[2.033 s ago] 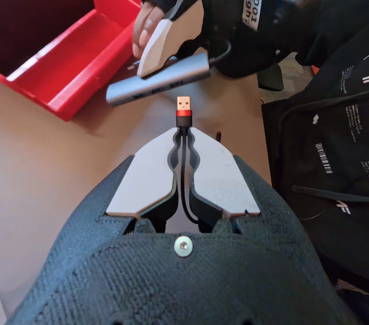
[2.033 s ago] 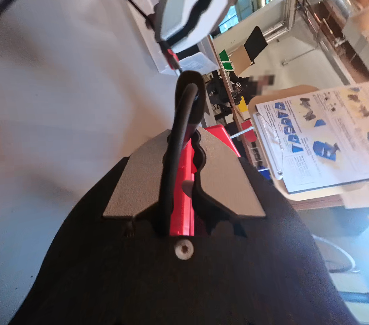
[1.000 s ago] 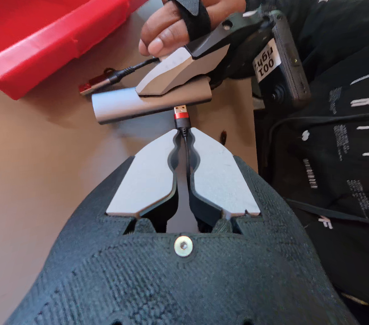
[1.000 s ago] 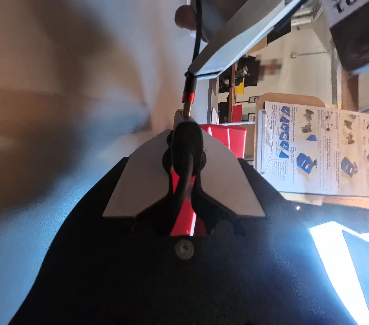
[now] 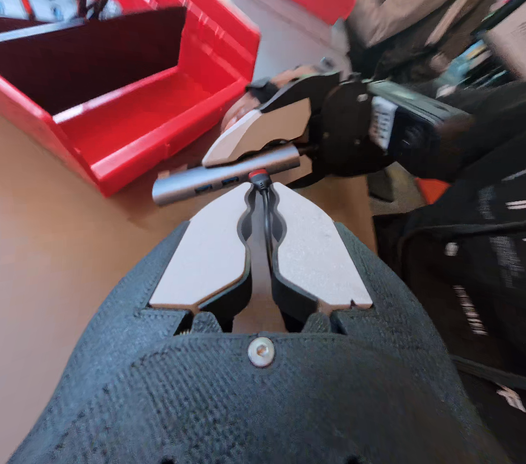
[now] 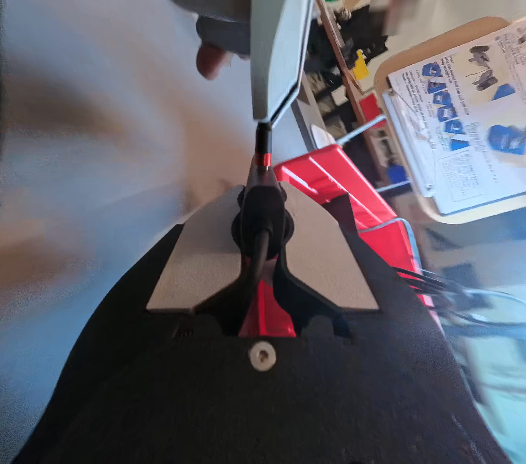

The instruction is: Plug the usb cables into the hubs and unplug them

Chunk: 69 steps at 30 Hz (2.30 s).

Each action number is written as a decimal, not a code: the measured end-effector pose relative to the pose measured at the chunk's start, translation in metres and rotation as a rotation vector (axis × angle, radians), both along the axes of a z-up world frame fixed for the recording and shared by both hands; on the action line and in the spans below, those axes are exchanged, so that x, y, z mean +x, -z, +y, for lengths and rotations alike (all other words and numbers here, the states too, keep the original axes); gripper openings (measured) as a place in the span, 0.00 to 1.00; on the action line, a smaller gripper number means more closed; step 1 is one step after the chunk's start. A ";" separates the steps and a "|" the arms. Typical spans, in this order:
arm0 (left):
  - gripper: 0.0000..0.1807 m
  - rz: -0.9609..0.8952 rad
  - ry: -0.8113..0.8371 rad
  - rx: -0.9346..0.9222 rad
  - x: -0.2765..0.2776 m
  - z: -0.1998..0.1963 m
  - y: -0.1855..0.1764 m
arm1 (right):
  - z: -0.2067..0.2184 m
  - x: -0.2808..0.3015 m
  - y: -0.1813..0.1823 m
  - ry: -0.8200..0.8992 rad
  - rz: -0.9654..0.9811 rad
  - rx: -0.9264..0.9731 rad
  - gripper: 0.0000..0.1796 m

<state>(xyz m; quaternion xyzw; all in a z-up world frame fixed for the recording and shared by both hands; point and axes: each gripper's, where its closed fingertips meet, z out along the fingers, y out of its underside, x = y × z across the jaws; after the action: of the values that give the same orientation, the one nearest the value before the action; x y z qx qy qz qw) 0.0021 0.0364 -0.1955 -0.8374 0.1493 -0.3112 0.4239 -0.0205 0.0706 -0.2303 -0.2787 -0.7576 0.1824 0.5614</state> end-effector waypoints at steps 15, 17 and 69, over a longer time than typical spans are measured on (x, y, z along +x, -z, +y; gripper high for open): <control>0.10 0.065 0.135 0.263 0.002 -0.010 -0.014 | -0.037 0.022 -0.055 -0.367 -0.068 -0.955 0.15; 0.10 0.035 0.141 0.257 -0.004 -0.017 -0.016 | -0.025 0.022 -0.058 -0.318 -0.098 -0.889 0.25; 0.17 -0.025 -0.295 0.261 -0.078 -0.041 0.017 | 0.268 -0.066 -0.039 0.598 -0.864 -0.034 0.16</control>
<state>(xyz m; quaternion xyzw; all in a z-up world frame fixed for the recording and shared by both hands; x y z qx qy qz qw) -0.0764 -0.0044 -0.2128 -0.7843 0.0587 -0.2341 0.5716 -0.0860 0.3388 -0.1918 -0.5416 -0.8043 -0.1051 0.2209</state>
